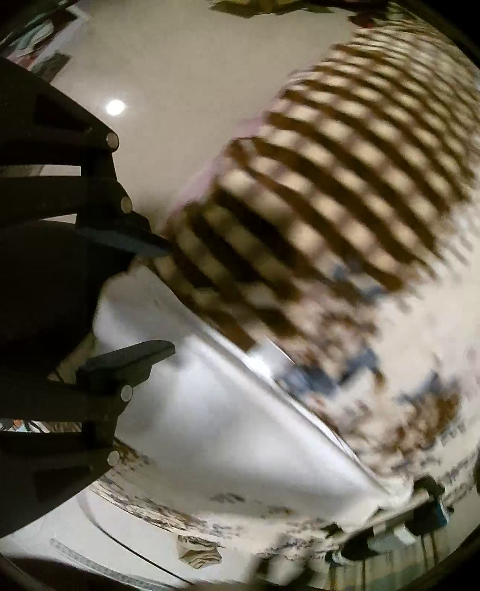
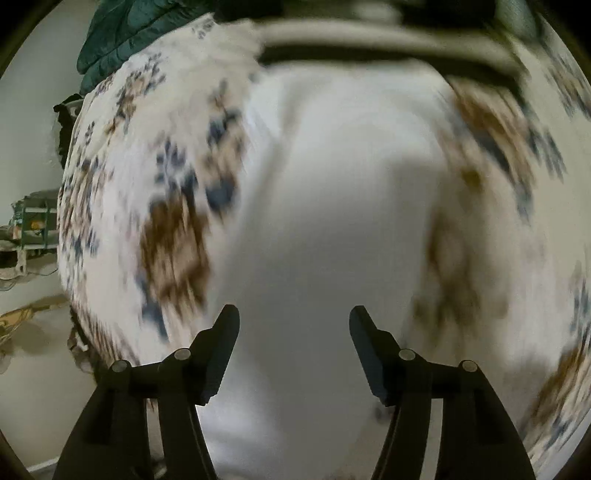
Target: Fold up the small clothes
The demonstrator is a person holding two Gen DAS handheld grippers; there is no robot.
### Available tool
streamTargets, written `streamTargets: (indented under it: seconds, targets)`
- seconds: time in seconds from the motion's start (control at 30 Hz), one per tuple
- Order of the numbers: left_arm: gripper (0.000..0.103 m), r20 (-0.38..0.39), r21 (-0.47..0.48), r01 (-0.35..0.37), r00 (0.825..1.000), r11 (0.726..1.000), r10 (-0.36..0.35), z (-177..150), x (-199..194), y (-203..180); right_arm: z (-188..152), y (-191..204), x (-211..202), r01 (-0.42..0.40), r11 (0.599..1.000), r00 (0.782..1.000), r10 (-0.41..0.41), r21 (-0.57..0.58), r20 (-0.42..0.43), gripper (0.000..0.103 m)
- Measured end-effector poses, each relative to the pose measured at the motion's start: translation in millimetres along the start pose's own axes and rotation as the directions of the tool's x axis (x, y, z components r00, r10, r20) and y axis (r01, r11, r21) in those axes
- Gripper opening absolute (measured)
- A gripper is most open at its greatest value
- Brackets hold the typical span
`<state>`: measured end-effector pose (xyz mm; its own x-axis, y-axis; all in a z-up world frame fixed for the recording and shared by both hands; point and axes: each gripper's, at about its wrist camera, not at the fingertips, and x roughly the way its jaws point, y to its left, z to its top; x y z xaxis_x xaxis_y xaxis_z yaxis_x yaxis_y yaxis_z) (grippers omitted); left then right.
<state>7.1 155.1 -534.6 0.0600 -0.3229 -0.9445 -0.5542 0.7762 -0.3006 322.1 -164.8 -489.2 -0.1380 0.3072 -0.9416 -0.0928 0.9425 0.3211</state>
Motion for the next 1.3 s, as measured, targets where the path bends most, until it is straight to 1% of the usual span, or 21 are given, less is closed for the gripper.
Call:
streamTargets:
  seconds: [0.13,0.2,0.27,0.3,0.4,0.43,0.53,0.6,0.63,0.77,0.83,0.87,0.93,1.0,1.07,1.1,1.13,1.17,1.2,1.27,1.3]
  targets:
    - [0.044,0.066,0.092,0.044,0.997,0.995,-0.050,33.6,-24.7,-56.3,-63.1,-53.4,0.5,-0.052,0.993,0.999,0.052,0.107,0.003,0.064]
    - [0.044,0.093,0.163,0.084,0.991,0.983,-0.100,63.8,-28.8,-97.1,-81.4,-79.8,1.1,-0.106,0.977,0.994,0.102,0.184,0.028,0.064]
    - [0.047,0.113,0.236,0.121,0.982,0.964,-0.151,95.4,-27.8,-136.6,-83.3,-100.6,-4.3,-0.156,0.958,0.987,0.141,0.240,0.079,0.064]
    - [0.052,0.125,0.275,0.134,0.977,0.952,-0.173,116.0,-25.0,-158.4,-77.8,-105.5,-5.6,-0.177,0.950,0.982,0.155,0.256,0.105,0.064]
    - [0.054,0.140,0.353,0.160,0.965,0.922,-0.221,176.8,-4.8,-213.0,-53.2,-117.8,-9.7,-0.237,0.931,0.965,0.193,0.278,0.175,0.064]
    - [0.054,0.136,0.378,0.174,0.961,0.910,-0.240,204.0,6.0,-234.6,-37.2,-119.5,-9.1,-0.255,0.927,0.958,0.205,0.275,0.199,0.064]
    - [0.054,0.108,0.400,0.211,0.955,0.892,-0.275,267.7,38.4,-276.7,11.7,-125.8,-6.7,-0.276,0.929,0.946,0.217,0.245,0.242,0.066]
    - [0.054,0.094,0.418,0.214,0.956,0.883,-0.277,295.3,56.5,-294.8,46.9,-121.4,2.0,-0.284,0.932,0.940,0.224,0.224,0.258,0.072]
    - [0.054,0.081,0.434,0.206,0.961,0.877,-0.266,312.1,70.4,-308.2,66.6,-118.6,9.2,-0.277,0.935,0.941,0.218,0.220,0.259,0.072]
    - [0.054,0.044,0.463,0.165,0.977,0.871,-0.208,350.5,106.6,-332.9,118.1,-126.4,27.5,-0.278,0.931,0.939,0.211,0.238,0.272,0.072]
    - [0.054,0.007,0.454,0.173,0.980,0.874,-0.198,367.3,120.8,-335.5,135.5,-134.0,35.1,-0.284,0.923,0.938,0.212,0.260,0.273,0.072]
    - [0.054,-0.012,0.449,0.192,0.978,0.872,-0.209,372.3,124.4,-334.5,143.2,-138.2,37.7,-0.298,0.916,0.936,0.225,0.269,0.270,0.072]
    - [0.054,-0.041,0.440,0.230,0.971,0.868,-0.237,378.0,127.2,-331.0,156.4,-146.3,46.8,-0.358,0.889,0.921,0.284,0.287,0.268,0.072]
    - [0.052,-0.050,0.448,0.267,0.960,0.853,-0.274,378.7,124.3,-331.4,160.4,-150.2,53.2,-0.409,0.863,0.903,0.335,0.297,0.268,0.072]
    - [0.049,-0.048,0.480,0.280,0.955,0.831,-0.294,375.3,122.2,-334.0,161.2,-152.7,56.0,-0.454,0.838,0.882,0.373,0.304,0.289,0.072]
    - [0.026,-0.044,0.499,0.280,0.953,0.820,-0.299,373.0,121.3,-335.5,161.7,-152.5,57.0,-0.468,0.829,0.874,0.385,0.305,0.295,0.069]
    - [0.014,-0.048,0.518,0.274,0.955,0.810,-0.292,370.7,122.7,-338.3,162.2,-151.4,57.7,-0.483,0.821,0.866,0.398,0.304,0.302,0.063]
    - [0.008,-0.057,0.530,0.275,0.955,0.802,-0.290,368.4,124.0,-339.5,163.0,-149.0,59.3,-0.499,0.814,0.859,0.417,0.297,0.299,0.042]
    - [0.007,-0.046,0.538,0.270,0.955,0.799,-0.292,366.9,123.0,-341.1,164.3,-145.0,60.2,-0.497,0.817,0.861,0.419,0.294,0.289,0.021]
    - [0.005,-0.012,0.563,0.260,0.952,0.784,-0.307,367.9,113.9,-343.9,162.2,-136.1,54.5,-0.462,0.845,0.874,0.383,0.268,0.298,0.014]
    - [0.005,-0.001,0.568,0.261,0.949,0.781,-0.316,365.4,107.9,-342.8,160.6,-130.7,49.8,-0.448,0.858,0.878,0.369,0.250,0.305,0.013]
